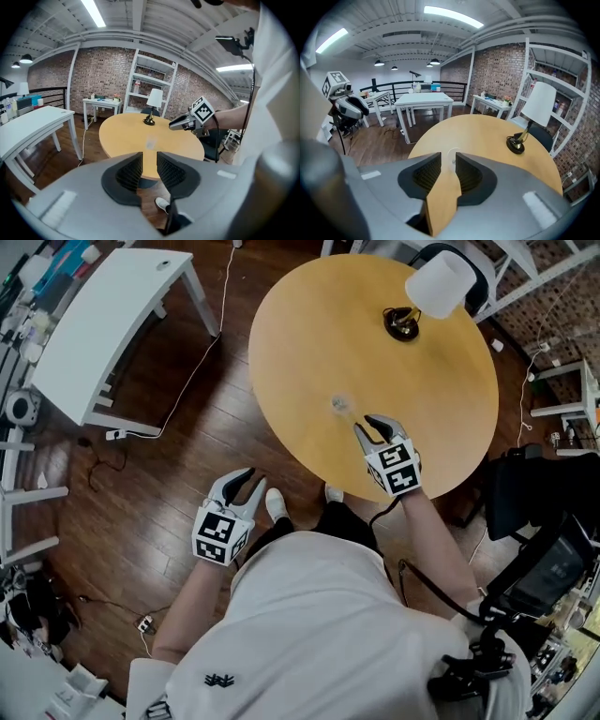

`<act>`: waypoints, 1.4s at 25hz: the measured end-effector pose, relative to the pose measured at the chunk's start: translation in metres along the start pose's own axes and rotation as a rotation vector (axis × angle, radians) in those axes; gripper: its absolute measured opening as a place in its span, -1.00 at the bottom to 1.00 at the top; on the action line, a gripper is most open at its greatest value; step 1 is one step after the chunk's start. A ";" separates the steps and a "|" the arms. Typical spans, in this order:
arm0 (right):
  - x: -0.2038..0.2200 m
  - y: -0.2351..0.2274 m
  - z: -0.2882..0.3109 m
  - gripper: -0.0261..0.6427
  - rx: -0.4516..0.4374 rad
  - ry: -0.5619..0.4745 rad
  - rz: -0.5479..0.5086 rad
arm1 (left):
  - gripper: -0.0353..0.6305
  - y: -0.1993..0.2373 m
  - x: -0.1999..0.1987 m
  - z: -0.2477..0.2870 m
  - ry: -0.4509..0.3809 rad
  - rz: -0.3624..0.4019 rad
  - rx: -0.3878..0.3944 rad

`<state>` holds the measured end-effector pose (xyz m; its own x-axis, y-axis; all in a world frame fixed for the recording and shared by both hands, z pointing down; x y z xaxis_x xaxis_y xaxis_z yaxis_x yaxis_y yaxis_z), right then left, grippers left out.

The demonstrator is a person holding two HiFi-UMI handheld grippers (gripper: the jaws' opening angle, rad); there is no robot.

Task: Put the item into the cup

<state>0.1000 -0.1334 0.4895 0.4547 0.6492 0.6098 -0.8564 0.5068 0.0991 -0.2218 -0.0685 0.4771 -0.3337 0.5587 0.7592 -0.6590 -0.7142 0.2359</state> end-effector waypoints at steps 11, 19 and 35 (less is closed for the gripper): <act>0.110 0.069 -0.145 -0.62 0.158 -0.076 0.220 | -0.67 -0.059 0.006 0.010 0.011 0.202 0.176; 0.192 0.115 -0.237 -0.62 0.218 -0.225 0.284 | -0.67 -0.137 0.038 -0.028 -0.035 0.232 0.130; 0.307 0.225 -0.345 -0.60 0.263 -0.309 0.395 | -0.67 -0.242 0.133 -0.126 -0.004 0.244 0.129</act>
<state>0.1309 0.3756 0.4281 0.0280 0.5446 0.8382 -0.9971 0.0747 -0.0152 -0.1919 0.2314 0.4450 -0.4694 0.3617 0.8055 -0.4678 -0.8756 0.1206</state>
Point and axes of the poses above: the fingertips, and each gripper's own axes: z forward along the fingers, y to its left, x out of its underside, the point moved 9 cm from there along -z, backward along the fingers, and after that the axes turned 6 degrees about y, right-handed, at the moved point
